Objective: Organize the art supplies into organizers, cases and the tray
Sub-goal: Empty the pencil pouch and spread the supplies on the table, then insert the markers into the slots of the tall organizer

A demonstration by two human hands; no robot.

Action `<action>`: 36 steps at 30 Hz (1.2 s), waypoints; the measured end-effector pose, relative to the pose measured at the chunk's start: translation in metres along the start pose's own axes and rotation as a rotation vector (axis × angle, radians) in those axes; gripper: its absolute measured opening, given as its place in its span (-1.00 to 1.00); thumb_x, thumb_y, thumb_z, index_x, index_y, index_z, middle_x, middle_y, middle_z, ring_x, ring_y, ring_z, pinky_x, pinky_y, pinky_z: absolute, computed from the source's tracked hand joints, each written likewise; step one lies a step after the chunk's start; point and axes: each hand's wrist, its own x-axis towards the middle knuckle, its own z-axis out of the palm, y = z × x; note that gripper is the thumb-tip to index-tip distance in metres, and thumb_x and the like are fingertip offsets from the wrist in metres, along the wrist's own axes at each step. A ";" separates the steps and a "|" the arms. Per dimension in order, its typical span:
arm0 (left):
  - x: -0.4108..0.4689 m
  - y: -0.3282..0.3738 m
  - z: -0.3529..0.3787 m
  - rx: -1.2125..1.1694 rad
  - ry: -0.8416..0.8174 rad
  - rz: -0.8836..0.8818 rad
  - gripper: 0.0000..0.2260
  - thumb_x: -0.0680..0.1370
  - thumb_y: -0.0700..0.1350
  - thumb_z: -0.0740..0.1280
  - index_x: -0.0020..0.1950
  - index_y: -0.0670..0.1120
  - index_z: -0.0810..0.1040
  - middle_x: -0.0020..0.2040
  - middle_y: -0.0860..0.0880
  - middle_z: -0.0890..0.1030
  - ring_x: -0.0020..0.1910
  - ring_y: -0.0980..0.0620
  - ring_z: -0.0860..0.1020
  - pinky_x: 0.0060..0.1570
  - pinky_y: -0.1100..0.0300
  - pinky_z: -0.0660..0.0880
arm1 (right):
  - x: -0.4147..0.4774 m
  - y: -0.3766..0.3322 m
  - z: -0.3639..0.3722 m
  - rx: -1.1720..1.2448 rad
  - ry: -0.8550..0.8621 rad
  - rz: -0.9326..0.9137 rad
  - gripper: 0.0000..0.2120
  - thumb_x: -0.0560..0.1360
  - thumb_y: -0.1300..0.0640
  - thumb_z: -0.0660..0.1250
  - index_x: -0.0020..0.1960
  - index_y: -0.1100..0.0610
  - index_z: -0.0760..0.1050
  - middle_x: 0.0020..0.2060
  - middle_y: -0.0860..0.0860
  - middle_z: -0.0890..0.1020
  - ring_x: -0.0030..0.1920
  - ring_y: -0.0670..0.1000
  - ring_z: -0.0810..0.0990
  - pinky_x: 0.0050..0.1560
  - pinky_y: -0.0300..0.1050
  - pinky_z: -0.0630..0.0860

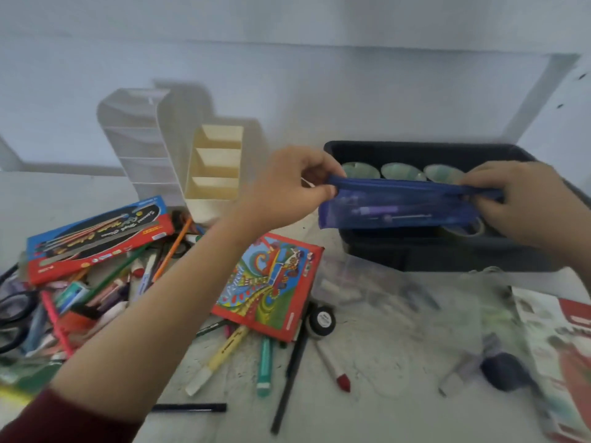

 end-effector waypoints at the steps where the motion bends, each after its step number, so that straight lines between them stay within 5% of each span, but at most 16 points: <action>1: 0.006 0.002 0.010 0.011 -0.001 -0.008 -0.82 0.48 -0.29 0.36 -0.09 0.00 0.57 -0.24 0.19 0.56 -0.24 0.39 0.53 -0.23 0.53 0.45 | 0.000 0.009 0.002 -0.025 0.000 0.012 -0.45 0.30 -0.07 0.00 -0.07 0.17 0.66 -0.12 0.11 0.67 -0.10 0.21 0.62 -0.03 0.12 0.51; 5: 0.023 0.008 0.035 -0.017 0.044 -0.050 -0.83 0.50 -0.28 0.34 -0.06 0.00 0.59 -0.24 0.19 0.57 -0.24 0.41 0.53 -0.24 0.55 0.44 | -0.001 0.040 0.016 -0.031 0.024 0.011 -0.47 0.33 -0.03 0.02 -0.03 0.19 0.66 -0.12 0.13 0.68 -0.10 0.21 0.63 0.02 0.19 0.51; 8: 0.030 0.012 0.047 -0.020 0.048 -0.063 -0.84 0.49 -0.29 0.35 -0.04 -0.07 0.63 -0.23 0.16 0.59 -0.24 0.34 0.56 -0.23 0.53 0.46 | 0.001 0.057 0.017 0.029 -0.001 0.075 -0.75 0.45 0.22 0.24 0.04 0.16 0.65 -0.05 0.13 0.67 -0.01 0.20 0.60 0.11 0.13 0.44; 10: 0.032 0.013 0.056 -0.014 0.014 -0.073 -0.86 0.48 -0.29 0.35 -0.03 -0.09 0.62 -0.23 0.16 0.59 -0.22 0.28 0.58 -0.20 0.51 0.48 | 0.001 0.068 0.017 0.045 -0.056 0.108 -0.75 0.45 0.32 0.30 0.06 0.14 0.64 -0.01 0.11 0.66 0.05 0.20 0.57 0.14 0.09 0.41; 15: 0.030 0.006 0.072 0.071 -0.073 -0.099 -0.87 0.46 -0.26 0.37 -0.05 -0.08 0.61 -0.21 0.12 0.58 -0.18 0.19 0.56 -0.14 0.48 0.48 | 0.001 0.075 0.026 0.101 -0.272 0.169 -0.76 0.49 0.27 0.30 0.03 0.02 0.64 -0.10 0.04 0.61 -0.05 0.12 0.52 -0.02 -0.04 0.40; 23: 0.025 0.003 0.067 0.102 -0.077 -0.154 -0.88 0.46 -0.24 0.35 -0.08 -0.03 0.57 -0.24 0.17 0.56 -0.20 0.17 0.55 -0.21 0.53 0.45 | 0.003 0.071 0.016 0.229 -0.342 0.172 -0.80 0.48 0.26 0.34 -0.06 -0.03 0.61 -0.21 -0.07 0.56 -0.17 -0.03 0.50 -0.08 -0.10 0.37; 30: 0.026 -0.003 0.072 0.274 -0.204 -0.160 -0.86 0.42 -0.22 0.37 -0.07 -0.06 0.65 -0.20 0.12 0.60 -0.17 0.19 0.56 -0.12 0.34 0.52 | 0.003 0.067 0.023 0.140 -0.462 0.203 -0.79 0.50 0.20 0.32 0.10 0.04 0.61 -0.15 -0.06 0.53 -0.21 -0.17 0.42 -0.04 -0.17 0.35; 36: 0.023 -0.002 0.074 0.419 -0.255 -0.053 -0.83 0.49 -0.12 0.31 -0.11 -0.04 0.71 -0.23 0.07 0.67 -0.20 0.10 0.57 -0.12 0.42 0.39 | -0.002 0.067 0.024 0.210 -0.616 0.253 -0.80 0.59 0.07 0.19 0.03 -0.02 0.60 -0.14 -0.09 0.59 -0.16 -0.18 0.50 -0.25 -0.34 0.34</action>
